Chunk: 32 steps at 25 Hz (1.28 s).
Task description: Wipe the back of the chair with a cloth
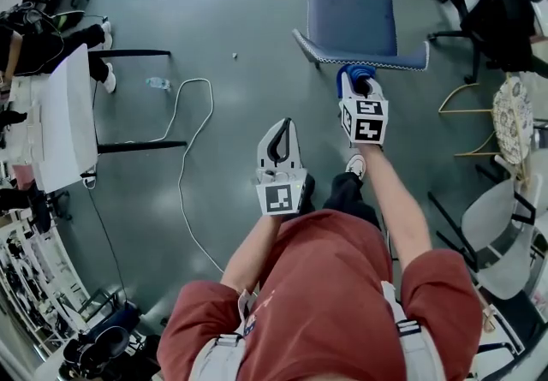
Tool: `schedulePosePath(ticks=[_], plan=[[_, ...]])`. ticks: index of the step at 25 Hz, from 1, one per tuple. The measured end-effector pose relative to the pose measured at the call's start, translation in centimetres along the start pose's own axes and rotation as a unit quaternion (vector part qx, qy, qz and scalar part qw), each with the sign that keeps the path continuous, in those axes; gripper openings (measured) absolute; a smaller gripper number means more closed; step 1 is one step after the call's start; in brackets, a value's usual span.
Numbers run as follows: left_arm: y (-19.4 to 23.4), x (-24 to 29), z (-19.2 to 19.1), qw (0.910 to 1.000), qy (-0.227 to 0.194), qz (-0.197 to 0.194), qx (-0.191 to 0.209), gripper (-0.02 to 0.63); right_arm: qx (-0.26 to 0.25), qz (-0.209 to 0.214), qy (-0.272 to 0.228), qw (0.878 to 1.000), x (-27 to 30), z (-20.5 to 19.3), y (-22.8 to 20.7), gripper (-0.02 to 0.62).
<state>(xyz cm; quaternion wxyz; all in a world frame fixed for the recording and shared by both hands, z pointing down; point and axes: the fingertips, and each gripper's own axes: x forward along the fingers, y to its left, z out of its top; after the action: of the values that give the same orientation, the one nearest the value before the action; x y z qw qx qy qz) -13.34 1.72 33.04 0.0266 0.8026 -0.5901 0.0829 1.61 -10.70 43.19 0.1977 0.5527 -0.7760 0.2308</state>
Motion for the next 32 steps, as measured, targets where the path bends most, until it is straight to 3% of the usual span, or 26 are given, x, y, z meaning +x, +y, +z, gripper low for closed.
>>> schedulePosePath(ticks=[4,10,11,14,15,24,32], plan=[[0.2,-0.1,-1.2,0.9995,0.026,-0.005,0.016,0.014,-0.009,0.005,-0.008,1.0,0.3,-0.5,0.6,0.061],[1.6,-0.3,-4.5,0.9985,0.053,0.006,0.003,0.013,-0.002,0.015,0.006,1.0,1.6,-4.6,2.1,0.061],[1.9,0.1,-4.8,0.9988,0.047,0.007,0.009,0.014,-0.001,0.018,0.01,1.0,2.3,-5.4,2.4,0.061],[3.1,1.8,-4.1,0.9975,-0.036,0.006,0.06,0.014,-0.001,0.027,0.022,0.999,4.8,-8.3,3.2,0.061],[3.5,2.2,-4.9,0.9972,-0.041,0.008,0.062,0.014,-0.001,0.031,0.026,0.999,5.7,-9.5,3.5,0.061],[7.4,5.7,-17.4,0.9988,-0.024,0.04,0.017,0.014,0.006,0.03,0.063,0.998,16.3,-20.9,5.0,0.061],[8.0,7.5,-26.9,0.9992,0.0,0.038,0.01,0.014,0.013,0.004,0.06,0.998,23.2,-25.9,2.7,0.061]])
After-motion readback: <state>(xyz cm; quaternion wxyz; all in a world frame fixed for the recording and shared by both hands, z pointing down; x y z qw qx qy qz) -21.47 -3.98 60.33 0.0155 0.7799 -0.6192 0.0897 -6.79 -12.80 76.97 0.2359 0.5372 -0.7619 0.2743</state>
